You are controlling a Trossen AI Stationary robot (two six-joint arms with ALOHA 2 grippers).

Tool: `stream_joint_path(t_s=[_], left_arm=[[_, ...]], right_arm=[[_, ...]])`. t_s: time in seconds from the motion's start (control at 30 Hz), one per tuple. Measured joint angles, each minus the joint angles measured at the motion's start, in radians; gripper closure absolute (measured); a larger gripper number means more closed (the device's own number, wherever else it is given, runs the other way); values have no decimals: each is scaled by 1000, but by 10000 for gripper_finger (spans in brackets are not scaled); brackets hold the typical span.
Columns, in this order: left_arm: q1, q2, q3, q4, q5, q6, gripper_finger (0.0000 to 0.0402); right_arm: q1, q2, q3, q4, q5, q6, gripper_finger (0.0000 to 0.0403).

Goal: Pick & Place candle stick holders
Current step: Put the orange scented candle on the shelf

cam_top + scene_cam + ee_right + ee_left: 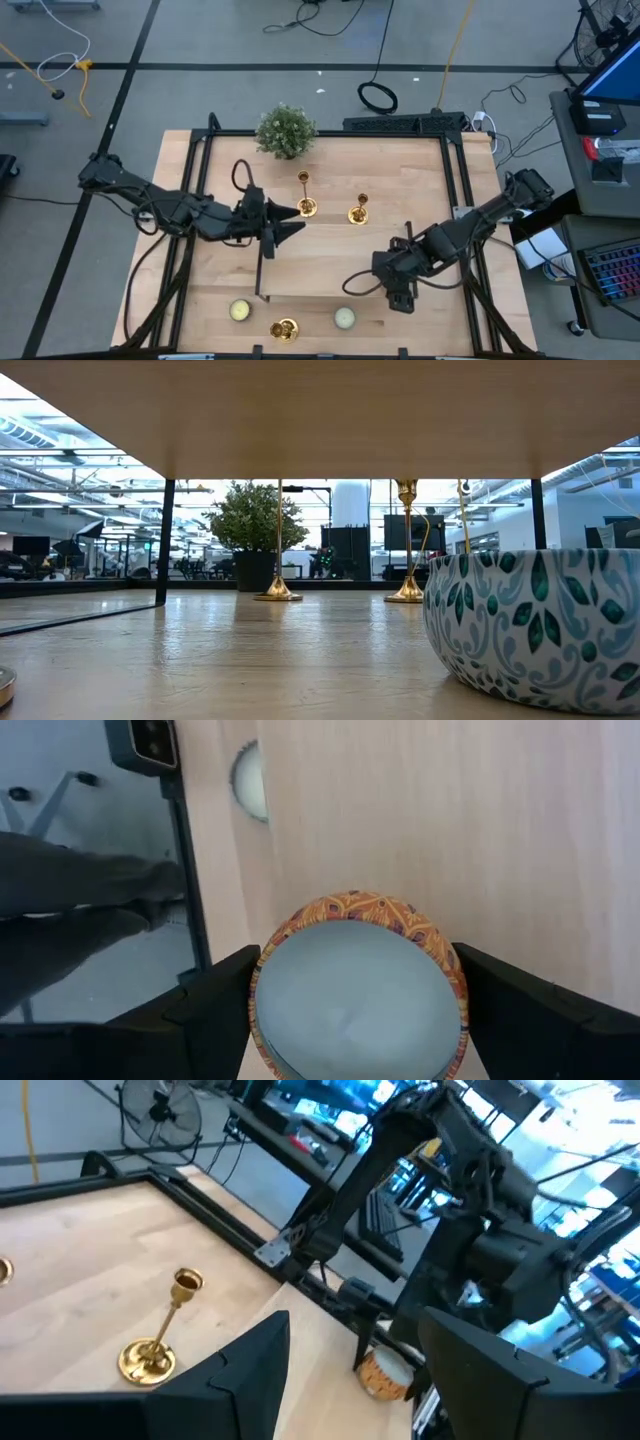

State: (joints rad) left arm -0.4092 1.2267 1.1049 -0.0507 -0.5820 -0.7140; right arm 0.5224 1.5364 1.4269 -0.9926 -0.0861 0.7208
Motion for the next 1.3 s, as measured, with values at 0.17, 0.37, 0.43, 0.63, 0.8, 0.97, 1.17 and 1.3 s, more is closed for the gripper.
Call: stream_joint_path(t_s=[0.17,0.37,0.43,0.63,0.8,0.97,1.17,1.3], left_arm=[[-12,13,0,-3,-20,-14,172],[-21,22,1,0,-30,-26,172],[-26,22,0,1,-31,-29,172],[-44,20,0,1,-49,-28,172],[-59,20,0,2,-57,-28,172],[-71,20,0,3,-78,-28,172],[-84,20,0,32,-101,-20,172],[-86,20,0,53,-101,-19,172]], right_arm=[[3,0,0,-21,8,-4,108],[3,0,0,31,7,-3,86],[3,0,0,42,7,-2,74],[3,0,0,42,7,-1,60],[2,-20,0,59,6,0,58],[-23,-95,0,139,6,0,58],[-64,-223,0,342,41,4,58],[-77,-296,0,494,113,-4,58]])
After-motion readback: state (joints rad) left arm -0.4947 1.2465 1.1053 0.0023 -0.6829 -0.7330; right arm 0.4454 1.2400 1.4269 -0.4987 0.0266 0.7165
